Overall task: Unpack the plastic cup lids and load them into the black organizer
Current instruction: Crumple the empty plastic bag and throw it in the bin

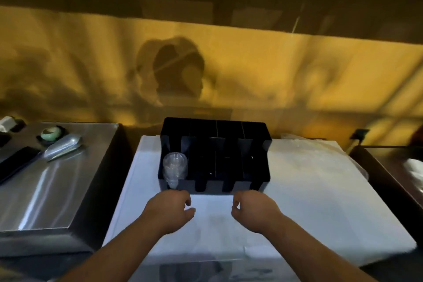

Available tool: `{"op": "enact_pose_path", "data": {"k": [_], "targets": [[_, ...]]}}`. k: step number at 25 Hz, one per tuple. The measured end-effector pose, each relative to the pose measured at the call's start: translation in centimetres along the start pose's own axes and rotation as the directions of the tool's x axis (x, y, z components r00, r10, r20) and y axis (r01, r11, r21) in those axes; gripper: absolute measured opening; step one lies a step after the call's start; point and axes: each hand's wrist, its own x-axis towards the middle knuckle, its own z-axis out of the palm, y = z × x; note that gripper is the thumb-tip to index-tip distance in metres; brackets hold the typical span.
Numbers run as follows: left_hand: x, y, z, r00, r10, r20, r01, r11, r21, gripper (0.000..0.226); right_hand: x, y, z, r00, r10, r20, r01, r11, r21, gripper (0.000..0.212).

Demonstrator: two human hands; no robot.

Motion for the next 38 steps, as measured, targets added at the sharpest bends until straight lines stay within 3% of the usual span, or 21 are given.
{"op": "enact_pose_path", "data": {"k": [7,15,24,30,38], "targets": [[0.8,9.1,1.9,0.991,0.12,0.052,-0.121,0.992,0.016,0.04,-5.9,8.0,0.5,0.979,0.196,-0.048,-0.188,0.972,0.141,0.029],[6.1,24.7,4.3,0.985,0.164,0.05,-0.167,0.984,0.067,0.03,-8.1,23.4,-1.2,0.962,0.262,-0.071,-0.235,0.935,0.266,0.025],[12.8,39.4,7.3,0.984,0.176,0.011,-0.175,0.973,0.147,0.038,-8.7,39.5,-4.7,0.942,0.303,-0.146,-0.246,0.915,0.319,0.027],[16.6,42.9,8.3,0.983,0.181,-0.023,-0.173,0.966,0.193,0.047,-9.1,44.0,-4.0,0.899,0.407,-0.163,-0.32,0.863,0.39,0.027],[23.8,41.5,9.9,0.997,0.071,-0.027,-0.07,0.997,0.037,0.079,-6.7,46.1,-4.2,0.882,0.468,-0.061,-0.424,0.843,0.331,0.026]]}}
